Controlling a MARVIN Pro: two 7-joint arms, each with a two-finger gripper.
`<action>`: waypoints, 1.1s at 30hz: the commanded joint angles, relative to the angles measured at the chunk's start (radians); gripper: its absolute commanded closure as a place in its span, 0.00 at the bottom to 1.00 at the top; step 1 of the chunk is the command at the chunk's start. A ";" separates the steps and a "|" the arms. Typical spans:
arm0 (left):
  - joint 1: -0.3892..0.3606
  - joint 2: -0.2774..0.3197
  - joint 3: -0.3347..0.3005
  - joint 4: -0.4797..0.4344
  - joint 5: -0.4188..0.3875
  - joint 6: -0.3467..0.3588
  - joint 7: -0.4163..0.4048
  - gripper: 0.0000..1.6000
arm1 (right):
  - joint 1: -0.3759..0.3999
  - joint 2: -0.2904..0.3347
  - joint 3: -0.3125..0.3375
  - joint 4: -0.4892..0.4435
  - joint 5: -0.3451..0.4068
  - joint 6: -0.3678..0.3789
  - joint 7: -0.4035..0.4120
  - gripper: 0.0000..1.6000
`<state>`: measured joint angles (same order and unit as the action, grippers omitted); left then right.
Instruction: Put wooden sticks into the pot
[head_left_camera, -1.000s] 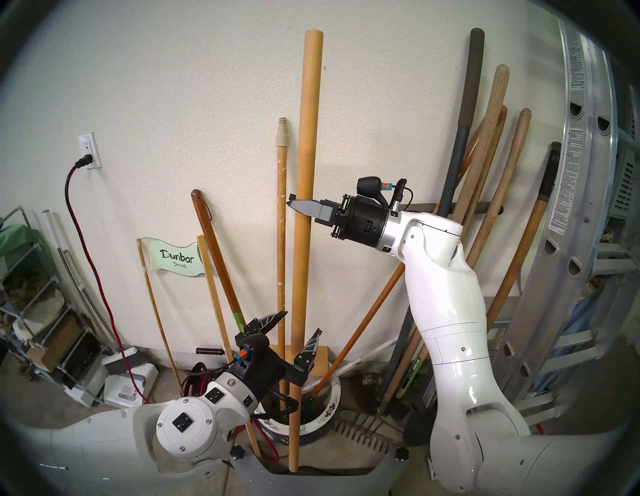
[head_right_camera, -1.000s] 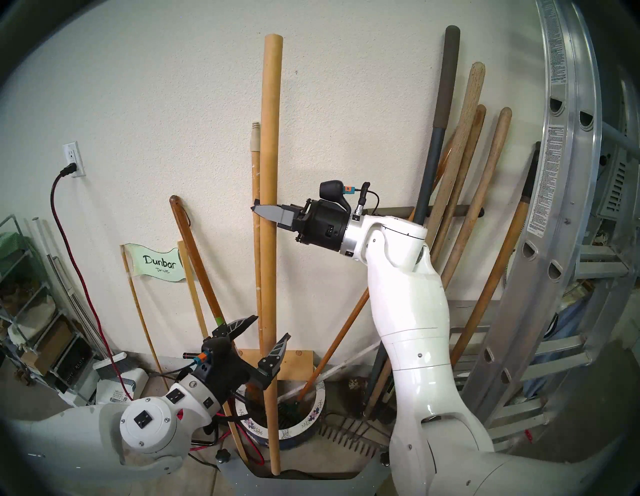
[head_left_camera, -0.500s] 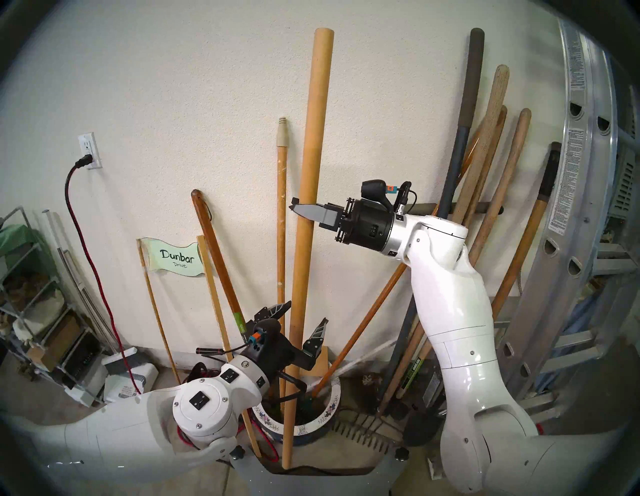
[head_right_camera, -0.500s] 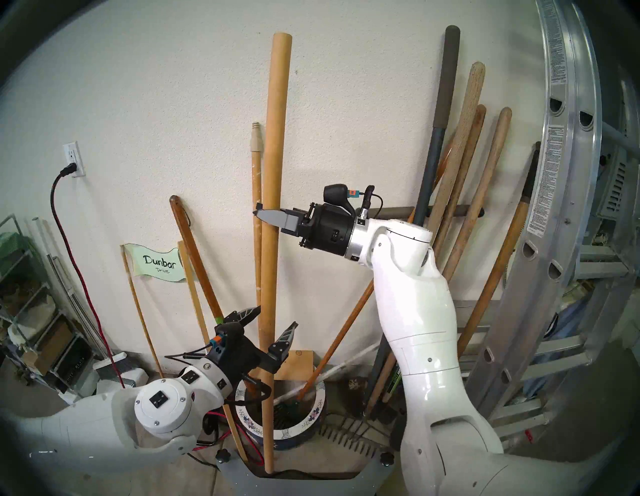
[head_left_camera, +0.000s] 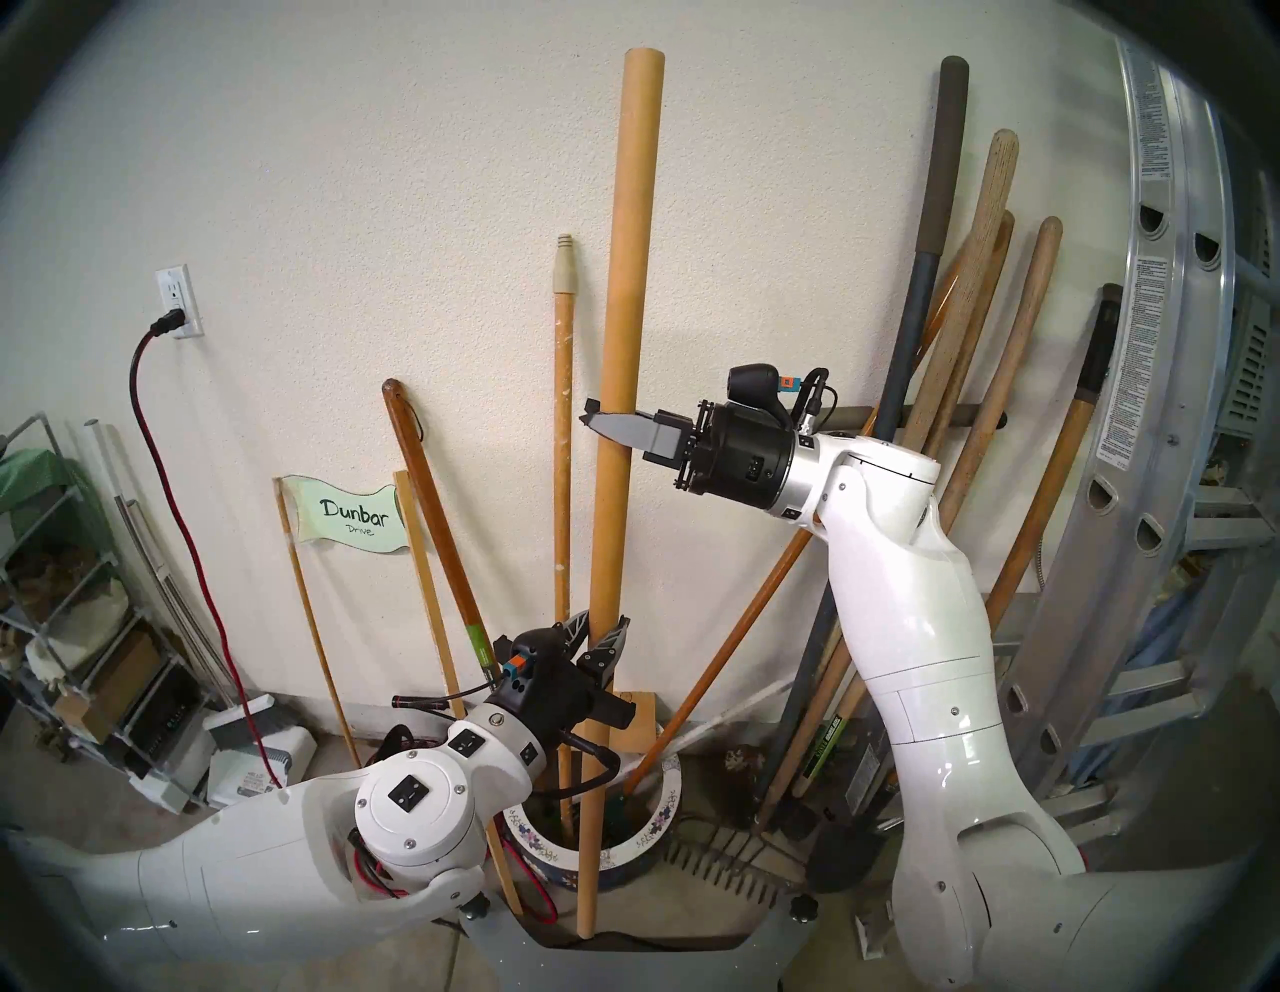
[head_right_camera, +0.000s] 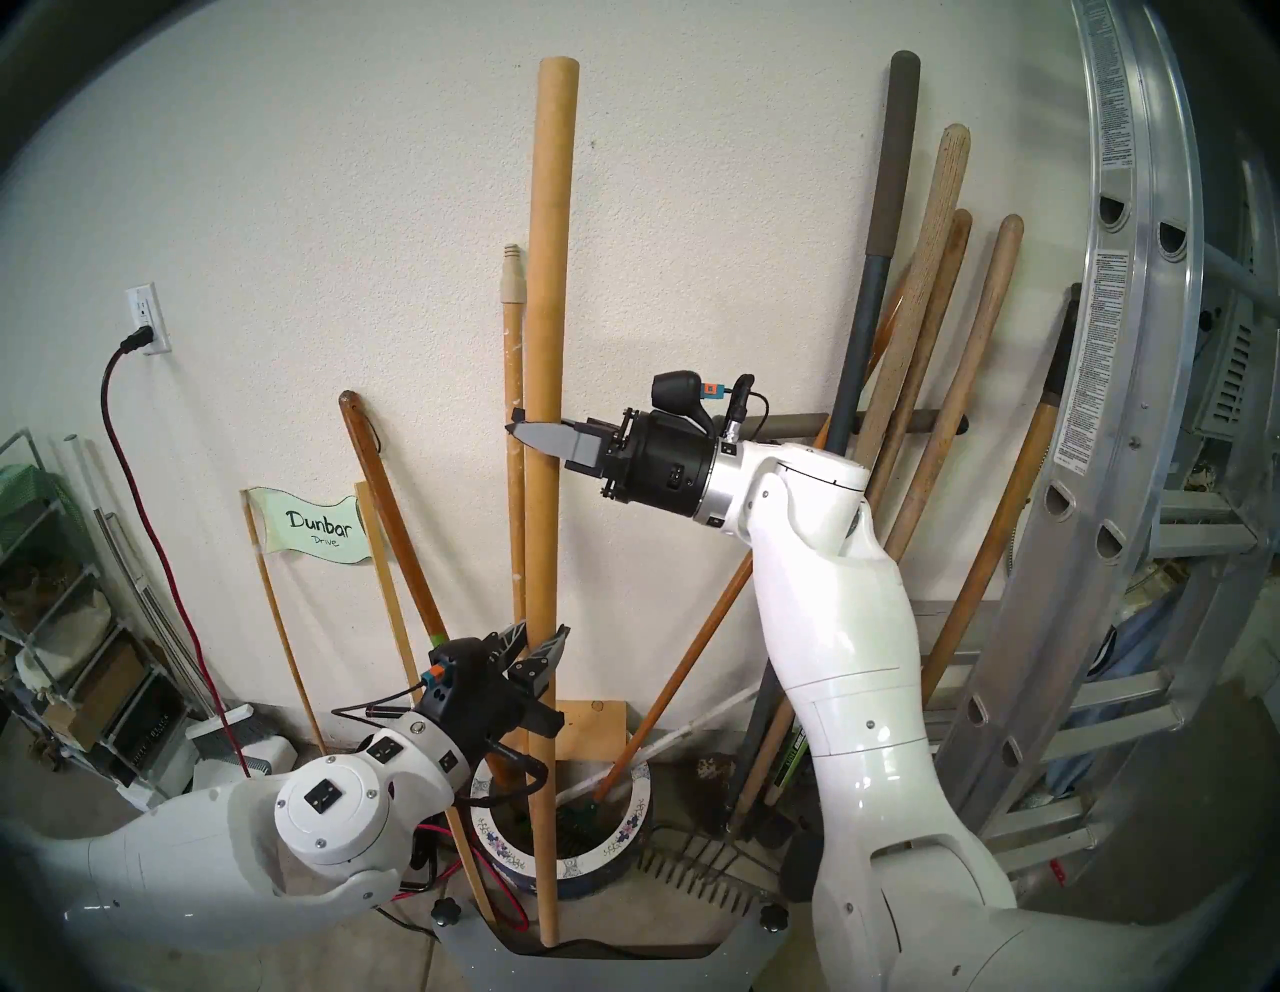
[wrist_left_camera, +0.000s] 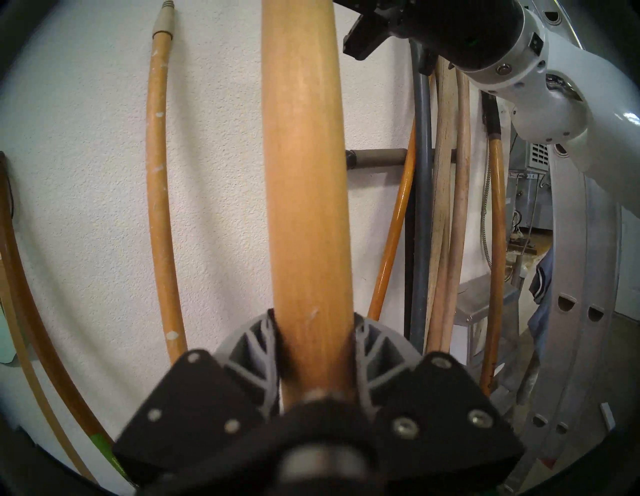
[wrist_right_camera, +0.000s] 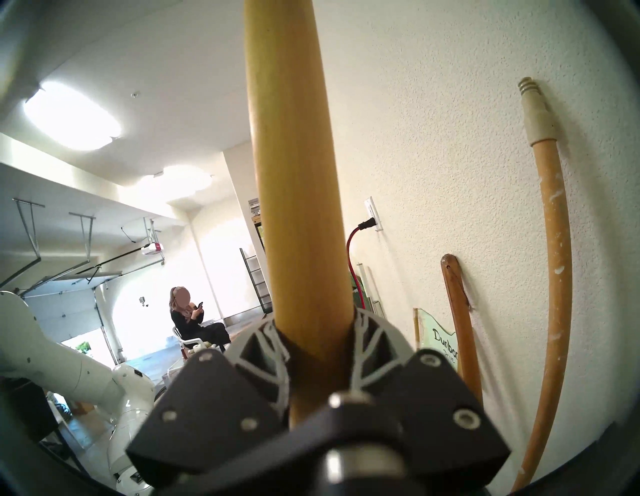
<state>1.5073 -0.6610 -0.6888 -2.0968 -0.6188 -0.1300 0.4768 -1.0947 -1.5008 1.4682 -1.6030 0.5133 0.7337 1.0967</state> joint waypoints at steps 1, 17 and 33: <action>0.045 0.029 -0.016 -0.045 0.016 -0.064 0.049 1.00 | 0.014 0.004 -0.007 0.004 0.033 0.004 0.058 1.00; 0.128 0.095 -0.021 -0.097 0.050 -0.165 0.143 1.00 | 0.024 0.008 -0.010 0.019 0.051 -0.026 0.034 0.00; 0.141 0.133 -0.026 -0.161 0.145 -0.137 0.227 1.00 | 0.013 0.067 0.104 0.066 -0.015 -0.120 -0.062 0.00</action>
<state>1.6558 -0.5520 -0.6994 -2.1852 -0.5296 -0.2794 0.6745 -1.0673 -1.4608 1.5378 -1.5520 0.5332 0.6610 1.0754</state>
